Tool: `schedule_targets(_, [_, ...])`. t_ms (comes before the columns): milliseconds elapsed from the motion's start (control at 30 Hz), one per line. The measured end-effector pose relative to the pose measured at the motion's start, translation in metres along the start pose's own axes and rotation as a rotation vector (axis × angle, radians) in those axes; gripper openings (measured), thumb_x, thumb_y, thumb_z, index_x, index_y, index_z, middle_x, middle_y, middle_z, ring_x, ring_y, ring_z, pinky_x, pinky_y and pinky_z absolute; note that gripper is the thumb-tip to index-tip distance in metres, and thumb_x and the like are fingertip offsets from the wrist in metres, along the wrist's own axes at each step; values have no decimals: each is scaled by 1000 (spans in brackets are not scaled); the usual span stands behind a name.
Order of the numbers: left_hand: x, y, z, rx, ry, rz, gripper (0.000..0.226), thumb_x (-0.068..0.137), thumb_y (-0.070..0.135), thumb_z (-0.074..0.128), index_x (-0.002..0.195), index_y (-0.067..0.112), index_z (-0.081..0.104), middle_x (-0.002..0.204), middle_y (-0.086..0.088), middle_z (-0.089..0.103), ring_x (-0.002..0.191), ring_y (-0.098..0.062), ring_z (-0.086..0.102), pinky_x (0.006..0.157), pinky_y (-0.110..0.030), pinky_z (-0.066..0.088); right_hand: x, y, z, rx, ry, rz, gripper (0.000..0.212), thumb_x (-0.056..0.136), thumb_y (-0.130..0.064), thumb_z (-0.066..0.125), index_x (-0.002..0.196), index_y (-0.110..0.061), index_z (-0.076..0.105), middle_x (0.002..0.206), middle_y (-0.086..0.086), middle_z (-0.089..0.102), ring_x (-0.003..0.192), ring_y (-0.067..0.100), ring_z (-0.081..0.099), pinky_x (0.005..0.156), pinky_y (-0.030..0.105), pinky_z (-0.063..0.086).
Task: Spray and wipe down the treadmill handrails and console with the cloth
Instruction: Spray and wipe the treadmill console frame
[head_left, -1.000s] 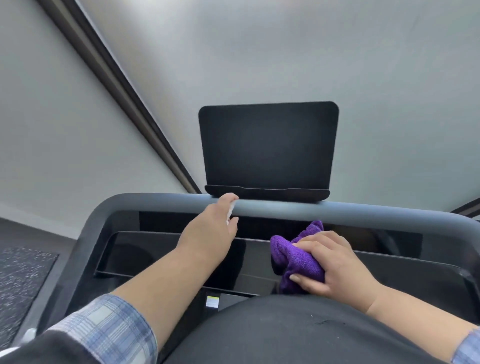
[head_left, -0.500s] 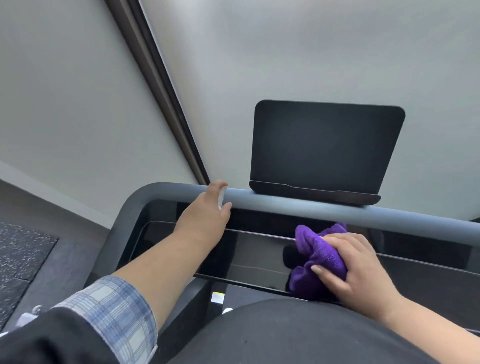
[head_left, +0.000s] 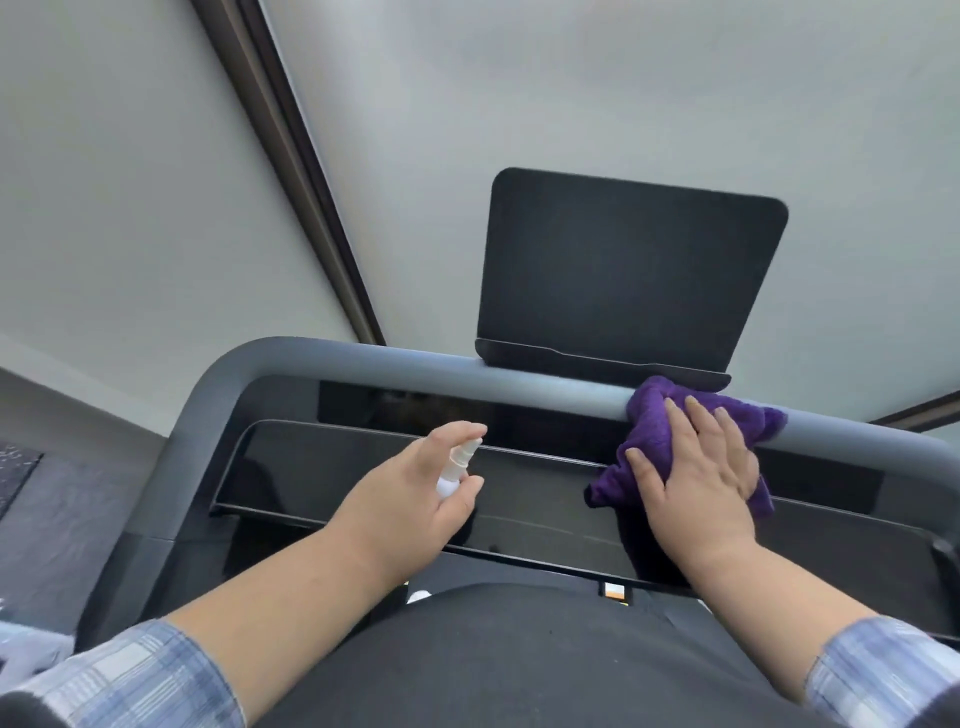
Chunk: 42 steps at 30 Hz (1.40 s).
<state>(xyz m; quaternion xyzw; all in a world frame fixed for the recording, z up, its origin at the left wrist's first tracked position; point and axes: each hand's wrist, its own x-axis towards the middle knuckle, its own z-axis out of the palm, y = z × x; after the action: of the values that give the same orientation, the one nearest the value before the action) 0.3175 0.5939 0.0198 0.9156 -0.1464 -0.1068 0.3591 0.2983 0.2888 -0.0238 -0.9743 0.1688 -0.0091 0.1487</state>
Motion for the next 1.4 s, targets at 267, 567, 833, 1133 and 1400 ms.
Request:
schedule_targets(267, [-40, -32, -42, -17, 87, 19, 50, 91, 28, 64, 128, 48, 38, 94, 41, 51, 75, 6, 52, 69, -5, 35, -8, -131, 55, -31, -130, -194, 79, 96, -62, 33, 160, -25, 4, 168, -5, -6, 148, 14, -23, 120, 51, -11])
schedule_targets(567, [-77, -78, -85, -3, 191, 4, 49, 88, 26, 64, 129, 42, 43, 99, 36, 52, 88, 17, 52, 79, -1, 35, -1, -305, 107, -176, -231, -560, 82, 98, -62, 30, 157, -22, -11, 167, 1, -15, 148, 25, -26, 101, 52, -36])
schedule_targets(833, [-71, -86, -88, -26, 160, 60, 47, 88, 32, 61, 129, 44, 42, 104, 37, 51, 89, 18, 52, 79, 0, 34, 9, -323, 100, -253, -281, -751, 76, 98, -59, 40, 158, -30, 3, 166, -2, 0, 150, 26, -8, 117, 55, -6])
schedule_targets(1133, [-54, -91, -88, -99, 137, 168, 45, 89, 33, 56, 132, 37, 42, 99, 38, 50, 85, 14, 52, 78, -3, 36, 8, -240, 76, -259, -139, -495, 74, 95, -63, 43, 157, -37, 13, 168, 0, 3, 152, 26, -5, 120, 51, -3])
schedule_targets(1400, [-51, -93, -93, -99, 185, 124, 44, 88, 41, 53, 129, 46, 39, 94, 20, 60, 81, -4, 59, 74, -23, 48, 15, -337, 93, -241, -319, -692, 80, 98, -53, 47, 158, -35, -3, 167, 1, -8, 152, 29, -12, 117, 57, -7])
